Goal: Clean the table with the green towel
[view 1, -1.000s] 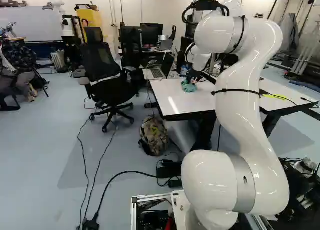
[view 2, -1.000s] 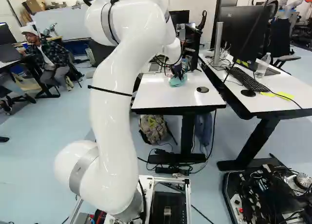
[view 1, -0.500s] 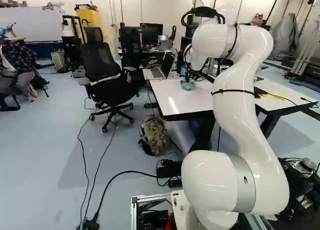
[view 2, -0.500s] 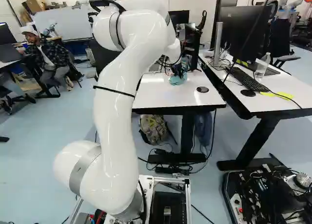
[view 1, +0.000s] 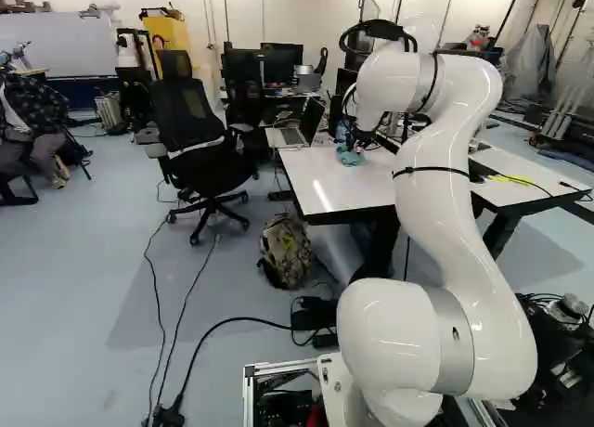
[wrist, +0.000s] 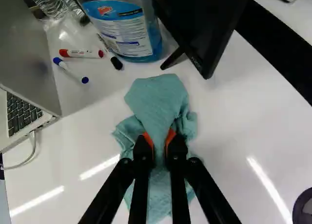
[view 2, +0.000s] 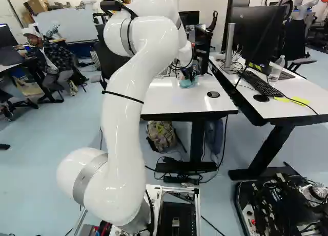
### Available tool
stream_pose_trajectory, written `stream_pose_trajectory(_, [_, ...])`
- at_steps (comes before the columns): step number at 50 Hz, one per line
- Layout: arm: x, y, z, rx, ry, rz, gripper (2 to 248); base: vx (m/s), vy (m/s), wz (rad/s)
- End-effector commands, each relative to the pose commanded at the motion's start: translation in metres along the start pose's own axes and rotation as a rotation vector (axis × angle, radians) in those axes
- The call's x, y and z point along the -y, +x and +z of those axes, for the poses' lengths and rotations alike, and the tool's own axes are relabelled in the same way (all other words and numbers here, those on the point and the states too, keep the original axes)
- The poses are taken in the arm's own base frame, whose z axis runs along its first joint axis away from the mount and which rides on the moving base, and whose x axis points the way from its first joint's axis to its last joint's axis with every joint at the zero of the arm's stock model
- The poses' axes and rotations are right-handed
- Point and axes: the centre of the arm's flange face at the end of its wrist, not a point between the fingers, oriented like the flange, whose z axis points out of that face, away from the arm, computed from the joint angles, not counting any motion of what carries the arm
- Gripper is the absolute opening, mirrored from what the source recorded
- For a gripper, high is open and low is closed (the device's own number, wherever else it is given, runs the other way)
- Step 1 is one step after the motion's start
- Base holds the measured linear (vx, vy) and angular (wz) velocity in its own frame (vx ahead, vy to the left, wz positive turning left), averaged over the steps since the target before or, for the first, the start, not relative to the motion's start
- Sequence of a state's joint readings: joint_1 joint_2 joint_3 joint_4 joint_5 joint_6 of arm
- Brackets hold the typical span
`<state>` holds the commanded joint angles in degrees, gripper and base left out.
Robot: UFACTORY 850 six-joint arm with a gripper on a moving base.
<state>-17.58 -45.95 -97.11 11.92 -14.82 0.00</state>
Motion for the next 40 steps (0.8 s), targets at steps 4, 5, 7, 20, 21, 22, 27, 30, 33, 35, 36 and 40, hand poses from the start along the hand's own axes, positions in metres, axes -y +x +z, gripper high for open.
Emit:
stream_pose_trajectory(4, [-0.007, 0.001, 0.0, -0.002, -0.006, 0.008, 46, 0.0, 0.0, 0.0])
stream_pose_trajectory(5, [-0.009, 0.002, -0.001, -0.002, -0.007, 0.01, 46, 0.0, 0.0, 0.0])
stream_pose_trajectory(7, [-0.013, 0.002, -0.001, -0.002, -0.01, 0.014, 46, 0.0, 0.0, 0.0])
stream_pose_trajectory(20, [-0.028, -0.005, -0.012, 0.011, -0.024, 0.03, 46, 0.0, 0.0, 0.0])
stream_pose_trajectory(21, [-0.029, -0.006, -0.013, 0.013, -0.025, 0.031, 46, 0.0, 0.0, 0.0])
stream_pose_trajectory(22, [-0.029, -0.007, -0.014, 0.014, -0.026, 0.032, 46, 0.0, 0.0, 0.0])
stream_pose_trajectory(27, [-0.032, -0.012, -0.02, 0.023, -0.029, 0.035, 46, 0.0, 0.0, 0.0])
stream_pose_trajectory(30, [-0.034, -0.016, -0.024, 0.029, -0.031, 0.036, 46, 0.0, 0.0, 0.0])
stream_pose_trajectory(33, [-0.034, -0.02, -0.027, 0.034, -0.032, 0.037, 46, 0.0, 0.0, 0.0])
stream_pose_trajectory(35, [-0.034, -0.023, -0.03, 0.038, -0.033, 0.037, 46, 0.0, 0.0, 0.0])
stream_pose_trajectory(36, [-0.034, -0.024, -0.031, 0.04, -0.033, 0.037, 46, 0.0, 0.0, 0.0])
stream_pose_trajectory(40, [-0.033, -0.029, -0.035, 0.047, -0.033, 0.036, 46, 0.0, 0.0, 0.0])
